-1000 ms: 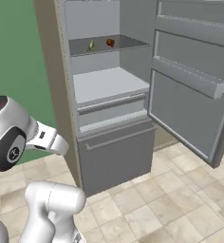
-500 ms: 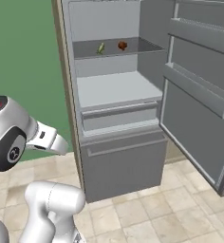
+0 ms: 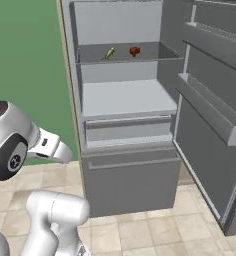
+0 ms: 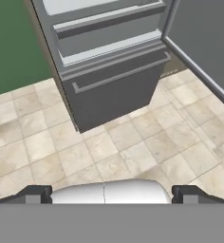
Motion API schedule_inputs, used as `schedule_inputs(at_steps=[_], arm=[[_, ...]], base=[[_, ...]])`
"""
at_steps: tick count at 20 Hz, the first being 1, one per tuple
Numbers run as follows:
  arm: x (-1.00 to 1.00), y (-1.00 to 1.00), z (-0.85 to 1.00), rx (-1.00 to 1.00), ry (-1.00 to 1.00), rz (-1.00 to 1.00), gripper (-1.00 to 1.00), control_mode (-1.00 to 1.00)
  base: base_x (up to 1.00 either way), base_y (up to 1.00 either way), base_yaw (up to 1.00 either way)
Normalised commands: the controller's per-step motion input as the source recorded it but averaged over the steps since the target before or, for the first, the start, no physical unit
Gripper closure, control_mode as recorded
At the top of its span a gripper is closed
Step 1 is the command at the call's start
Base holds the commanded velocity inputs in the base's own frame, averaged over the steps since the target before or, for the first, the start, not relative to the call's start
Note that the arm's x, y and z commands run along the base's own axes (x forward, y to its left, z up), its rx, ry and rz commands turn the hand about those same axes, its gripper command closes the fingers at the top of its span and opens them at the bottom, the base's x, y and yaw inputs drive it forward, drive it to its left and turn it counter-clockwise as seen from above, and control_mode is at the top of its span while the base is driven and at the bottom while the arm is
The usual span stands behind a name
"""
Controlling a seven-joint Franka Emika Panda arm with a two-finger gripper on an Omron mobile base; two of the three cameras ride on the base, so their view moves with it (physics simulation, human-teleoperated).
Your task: Gather the squash and mushroom from the fridge and place them on a tray on the dining counter. Then gather the chicken drumstick and fish from the fridge and place them on the other tray.
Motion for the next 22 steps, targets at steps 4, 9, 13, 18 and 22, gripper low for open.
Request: schedule_inputs(at_steps=[4,9,13,18,22], arm=[[0.0,0.0,0.0,0.0,0.0,0.0,-1.0,1.0],[0.0,0.0,0.0,0.0,0.0,0.0,-1.0,1.0],[0.0,0.0,0.0,0.0,0.0,0.0,-1.0,1.0],[0.0,0.0,0.0,0.0,0.0,0.0,-1.0,1.0],[0.0,0.0,0.0,0.0,0.0,0.0,-1.0,1.0]], base=[[0.4,-0.46,0.31],[0.43,-0.44,0.29],[0.51,-0.37,0.23],[0.21,-0.02,0.01],[0.63,-0.25,0.11]])
